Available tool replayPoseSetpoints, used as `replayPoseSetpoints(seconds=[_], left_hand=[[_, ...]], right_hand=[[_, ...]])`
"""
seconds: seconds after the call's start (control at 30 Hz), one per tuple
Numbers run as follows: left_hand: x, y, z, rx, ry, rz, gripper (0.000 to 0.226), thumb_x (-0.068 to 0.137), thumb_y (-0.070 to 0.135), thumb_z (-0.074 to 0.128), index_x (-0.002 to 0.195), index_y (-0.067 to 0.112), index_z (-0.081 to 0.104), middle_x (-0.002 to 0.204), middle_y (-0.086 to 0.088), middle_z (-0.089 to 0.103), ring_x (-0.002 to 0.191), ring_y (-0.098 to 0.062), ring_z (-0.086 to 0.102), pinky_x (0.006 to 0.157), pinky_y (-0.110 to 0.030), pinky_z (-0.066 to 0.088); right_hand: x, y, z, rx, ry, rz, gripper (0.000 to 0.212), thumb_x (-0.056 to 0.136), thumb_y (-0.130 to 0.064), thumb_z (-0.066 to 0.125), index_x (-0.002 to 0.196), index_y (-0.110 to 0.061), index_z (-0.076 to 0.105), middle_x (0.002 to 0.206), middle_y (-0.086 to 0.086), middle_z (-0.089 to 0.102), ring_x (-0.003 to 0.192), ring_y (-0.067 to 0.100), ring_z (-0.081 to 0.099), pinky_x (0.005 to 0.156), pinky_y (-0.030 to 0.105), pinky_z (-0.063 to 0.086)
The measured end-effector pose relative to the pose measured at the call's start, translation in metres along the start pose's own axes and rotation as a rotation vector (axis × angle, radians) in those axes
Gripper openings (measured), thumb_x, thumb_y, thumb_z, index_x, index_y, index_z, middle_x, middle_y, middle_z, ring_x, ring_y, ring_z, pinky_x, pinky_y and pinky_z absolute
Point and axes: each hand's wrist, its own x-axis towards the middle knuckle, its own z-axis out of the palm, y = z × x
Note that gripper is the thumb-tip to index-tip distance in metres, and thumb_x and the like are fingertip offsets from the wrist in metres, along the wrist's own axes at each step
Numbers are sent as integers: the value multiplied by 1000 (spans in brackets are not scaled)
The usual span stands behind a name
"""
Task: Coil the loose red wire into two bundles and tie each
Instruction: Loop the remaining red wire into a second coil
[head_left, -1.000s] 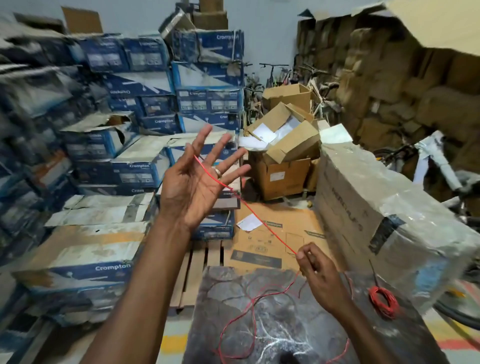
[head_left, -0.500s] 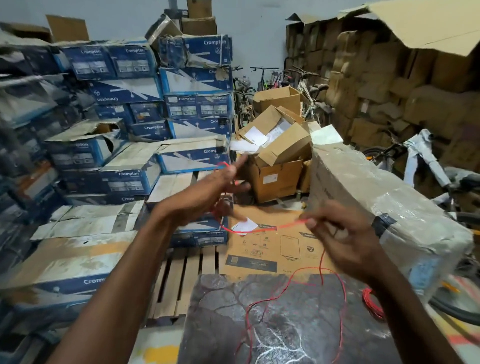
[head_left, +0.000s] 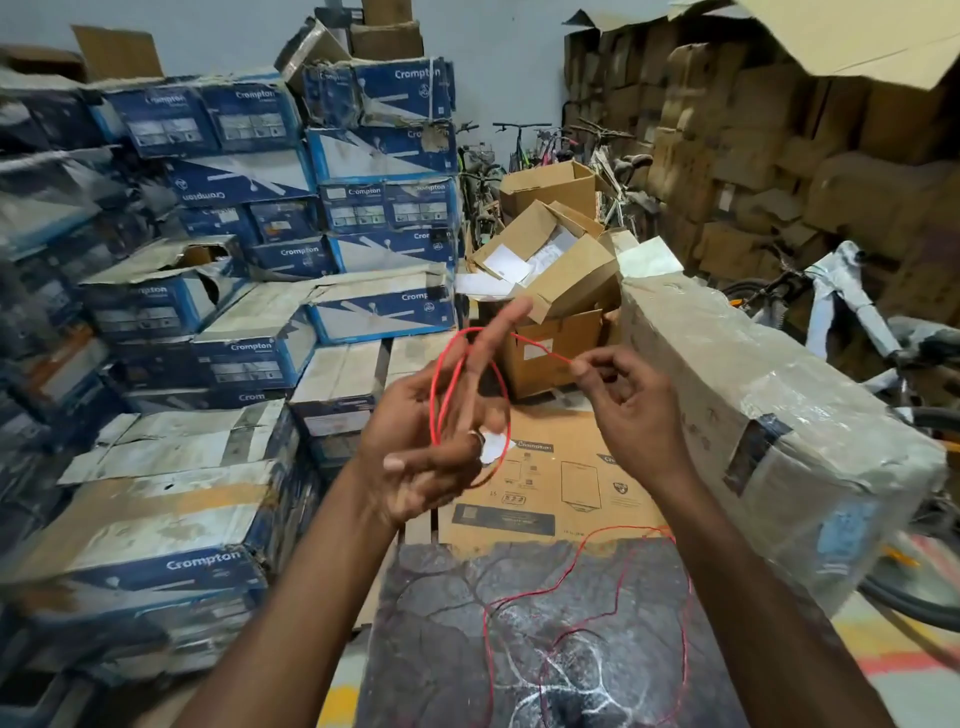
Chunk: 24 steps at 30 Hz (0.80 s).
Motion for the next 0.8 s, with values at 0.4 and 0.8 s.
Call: replayPoseSetpoints(seconds=[0.4, 0.8], left_hand=[[8, 34, -17, 151, 465, 337, 53, 106, 53, 16, 155, 38, 30, 156, -26, 40, 124, -43, 62, 68, -48, 64], [24, 45, -34, 1089, 955, 356, 47, 101, 66, 15, 147, 68, 12, 169, -2, 18, 129, -25, 58, 110, -66, 35]], right_hand=[[-95, 60, 5, -251, -364, 202, 30, 102, -55, 48, 88, -38, 69, 64, -15, 61, 55, 5, 54, 57, 31, 43], [-106, -23, -41, -502, -651, -155, 46, 102, -66, 34, 88, -29, 58, 53, -2, 46, 53, 13, 50, 55, 32, 38]])
